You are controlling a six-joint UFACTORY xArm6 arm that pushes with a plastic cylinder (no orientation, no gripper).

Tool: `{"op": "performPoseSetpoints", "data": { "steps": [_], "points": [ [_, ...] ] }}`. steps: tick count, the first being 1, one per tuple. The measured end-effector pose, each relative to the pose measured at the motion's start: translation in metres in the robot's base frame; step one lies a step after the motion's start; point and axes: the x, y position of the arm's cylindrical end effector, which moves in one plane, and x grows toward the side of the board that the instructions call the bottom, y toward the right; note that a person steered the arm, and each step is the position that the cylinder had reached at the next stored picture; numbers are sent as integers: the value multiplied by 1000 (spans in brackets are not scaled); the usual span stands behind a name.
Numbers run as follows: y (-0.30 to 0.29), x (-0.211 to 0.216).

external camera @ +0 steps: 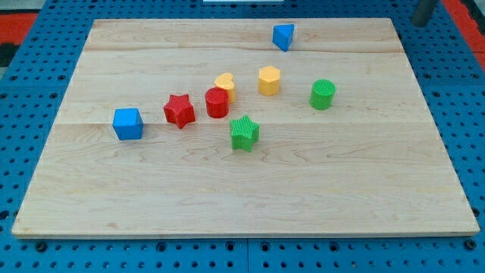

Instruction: Place your arm above the yellow heart

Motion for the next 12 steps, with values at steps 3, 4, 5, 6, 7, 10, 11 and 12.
{"op": "performPoseSetpoints", "data": {
  "steps": [3,4,5,6,7,10,11,12],
  "points": [
    [1,5],
    [-24,5],
    [-63,5],
    [-97,10],
    [-103,30],
    [-219,84],
    [-265,94],
    [-308,105]
  ]
}}
